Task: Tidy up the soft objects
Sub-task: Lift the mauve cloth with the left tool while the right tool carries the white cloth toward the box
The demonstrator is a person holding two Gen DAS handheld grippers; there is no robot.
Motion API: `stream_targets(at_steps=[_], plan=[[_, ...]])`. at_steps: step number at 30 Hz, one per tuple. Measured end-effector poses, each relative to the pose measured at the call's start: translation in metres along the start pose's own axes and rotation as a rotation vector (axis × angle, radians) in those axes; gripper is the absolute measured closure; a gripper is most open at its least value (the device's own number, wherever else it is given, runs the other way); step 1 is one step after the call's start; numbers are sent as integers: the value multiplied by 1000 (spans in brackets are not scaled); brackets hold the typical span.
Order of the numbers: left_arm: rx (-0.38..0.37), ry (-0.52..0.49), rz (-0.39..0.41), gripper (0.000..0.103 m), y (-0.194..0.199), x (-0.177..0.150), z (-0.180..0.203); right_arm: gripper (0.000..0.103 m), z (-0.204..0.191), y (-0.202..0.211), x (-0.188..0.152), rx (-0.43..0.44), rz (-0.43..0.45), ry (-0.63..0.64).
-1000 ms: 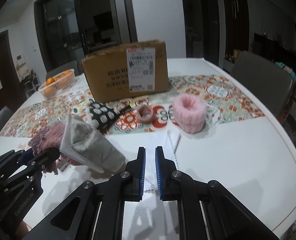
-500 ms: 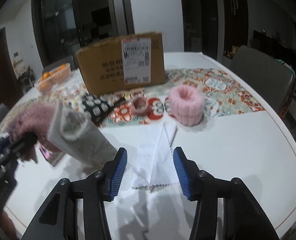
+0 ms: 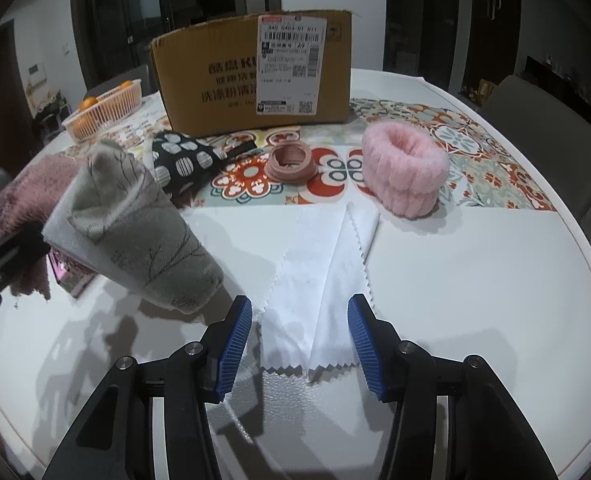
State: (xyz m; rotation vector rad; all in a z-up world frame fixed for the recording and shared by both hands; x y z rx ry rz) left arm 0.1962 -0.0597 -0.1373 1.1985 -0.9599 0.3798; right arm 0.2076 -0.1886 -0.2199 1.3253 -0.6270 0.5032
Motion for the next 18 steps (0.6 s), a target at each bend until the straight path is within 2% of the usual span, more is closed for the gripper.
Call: stream_targets(at_steps=[5,7,10,12,18], plan=[[-4,0,-5,80,-1,-1,2,54,3,-5,-4,-11,-20,-7],[-3,-2,-4,80,-1,-1,2,71,6,-5,-3,-24,-18,-11],[-5,-6,1,80,0,0,3,86,8,-5,-2,-20,-18,-18],[-6,-4,9,80,3,2,3,91,9,-3,-1,-12,-13,-28],[-1,2,57,80,17,11,1,95,14,19,12,-2,62,-76]])
Point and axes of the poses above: each gripper's, at about its wrist camera, not at the fingertips, and y roughly against the way its jaws point, z to its right, x to its top, the point moved 9 cm from there along -y, roughly the way its jaws point, and after that the axes turned 12 degrees about -x, right-handed, at the moved point
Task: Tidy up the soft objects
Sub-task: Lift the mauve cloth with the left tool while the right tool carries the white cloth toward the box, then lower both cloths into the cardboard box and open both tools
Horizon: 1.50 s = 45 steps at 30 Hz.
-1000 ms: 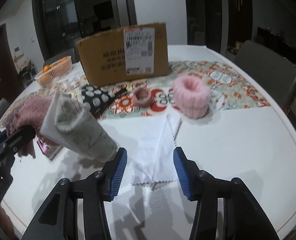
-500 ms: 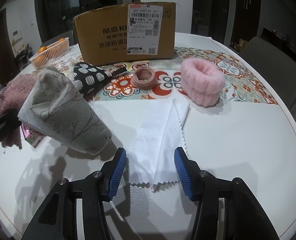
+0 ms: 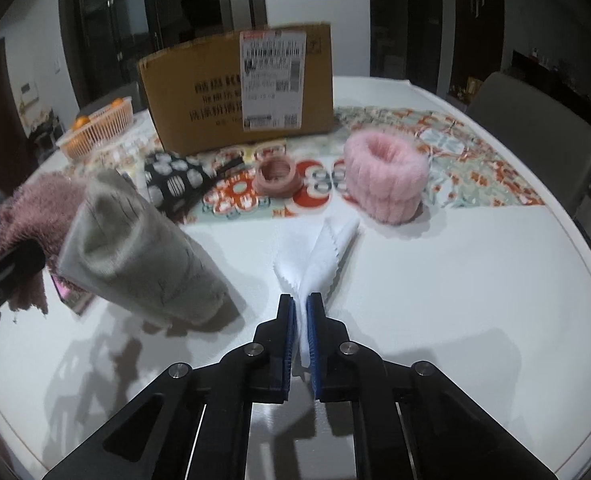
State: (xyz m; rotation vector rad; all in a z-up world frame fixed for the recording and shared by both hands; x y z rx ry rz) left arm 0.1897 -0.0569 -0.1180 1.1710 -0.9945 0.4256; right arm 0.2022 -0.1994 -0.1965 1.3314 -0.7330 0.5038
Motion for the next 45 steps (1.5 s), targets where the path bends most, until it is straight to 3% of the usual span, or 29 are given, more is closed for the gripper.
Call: stream_targets(at_steps=[19,31,45], plan=[[-11,14,144,80,35,40,-4,95,13,76,56,16,230,-83],[-36,13,210,80,28,82,-19,95,0,94,94,39,332,-76],[-5,-32,273,80,5,145,-48,95,-20,100,175,56,487,-49]])
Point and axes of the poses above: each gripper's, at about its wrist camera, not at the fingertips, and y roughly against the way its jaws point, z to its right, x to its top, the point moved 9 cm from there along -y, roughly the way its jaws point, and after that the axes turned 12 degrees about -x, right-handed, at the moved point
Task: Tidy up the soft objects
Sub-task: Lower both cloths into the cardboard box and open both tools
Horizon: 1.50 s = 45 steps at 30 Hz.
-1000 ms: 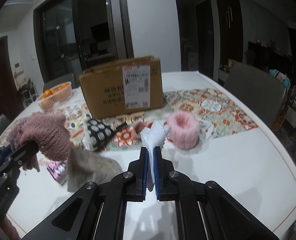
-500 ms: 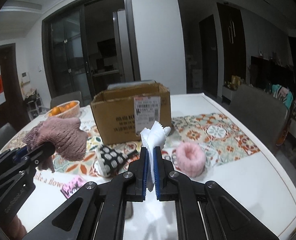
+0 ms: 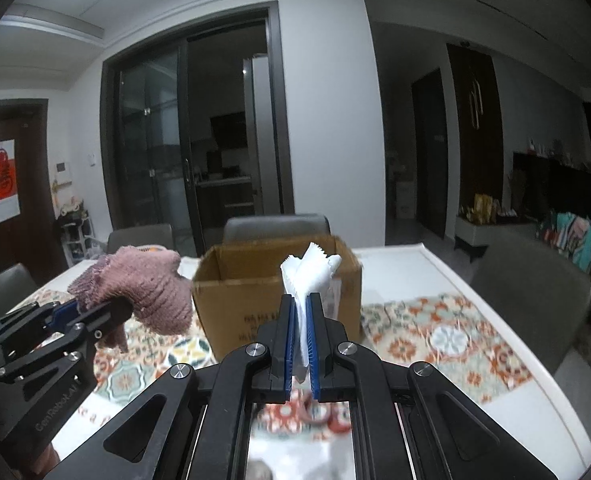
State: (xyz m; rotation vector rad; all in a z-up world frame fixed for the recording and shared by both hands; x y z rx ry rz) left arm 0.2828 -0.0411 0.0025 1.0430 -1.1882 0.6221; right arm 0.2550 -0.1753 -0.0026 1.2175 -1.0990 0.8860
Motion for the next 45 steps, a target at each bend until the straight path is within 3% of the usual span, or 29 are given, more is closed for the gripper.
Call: stream_targets(at_steps=[10,17,27,40,43,45], plan=[[-1,-17,-5,80,-45,31,-19,95,-13,-41,35,13,54,32],[-4,-21,-30,80,-79,41,-31,95,-22,-75,48,33,40,42],[-3,-8,-76,80,-123,46,-42,95,-27,-125,41,55,-38,33],[-25,53,-224,79,-188,20,-50,95,-29,-174,17,53,-146,53],[-40,70,-258,77,-201,15,-51,95,-28,-187,11,53,-175,58],[-40,71,-264,65,-205,14,-52,95,-26,-194,8,57,-196,51]])
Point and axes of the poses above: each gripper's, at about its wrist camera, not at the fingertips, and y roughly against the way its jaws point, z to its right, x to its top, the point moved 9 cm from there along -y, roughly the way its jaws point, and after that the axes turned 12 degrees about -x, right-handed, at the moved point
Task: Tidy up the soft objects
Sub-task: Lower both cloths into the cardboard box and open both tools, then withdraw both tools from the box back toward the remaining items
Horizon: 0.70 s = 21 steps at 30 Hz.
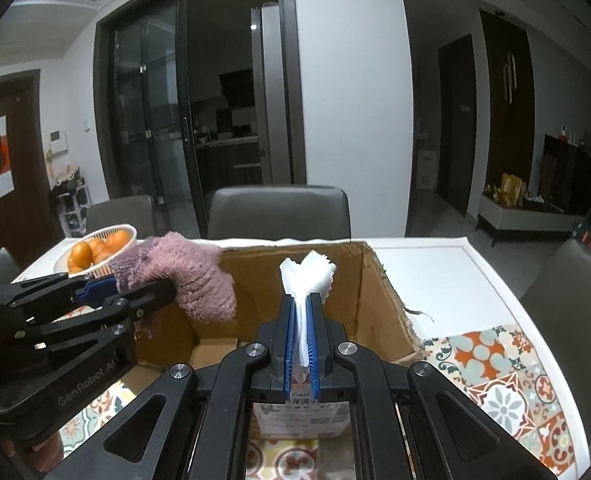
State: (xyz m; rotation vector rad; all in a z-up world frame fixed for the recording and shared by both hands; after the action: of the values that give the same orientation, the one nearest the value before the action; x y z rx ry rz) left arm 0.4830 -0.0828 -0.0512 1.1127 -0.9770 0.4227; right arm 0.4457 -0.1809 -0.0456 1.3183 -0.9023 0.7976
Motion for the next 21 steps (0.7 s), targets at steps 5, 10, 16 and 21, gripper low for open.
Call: stream_targets(at_steps=[5,10,16,21], plan=[[10,-24,7,38,0,4,4,72,5,-8,4,0,-13,-15],[52,-42,24,32,18,3,3,62,14,4,9,-50,15,-13],[73,-65,63,29,52,0,15,48,23,37,12,-75,56,-29],[77,-76,76,27,81,-5,25,39,28,72,14,-100,89,-32]])
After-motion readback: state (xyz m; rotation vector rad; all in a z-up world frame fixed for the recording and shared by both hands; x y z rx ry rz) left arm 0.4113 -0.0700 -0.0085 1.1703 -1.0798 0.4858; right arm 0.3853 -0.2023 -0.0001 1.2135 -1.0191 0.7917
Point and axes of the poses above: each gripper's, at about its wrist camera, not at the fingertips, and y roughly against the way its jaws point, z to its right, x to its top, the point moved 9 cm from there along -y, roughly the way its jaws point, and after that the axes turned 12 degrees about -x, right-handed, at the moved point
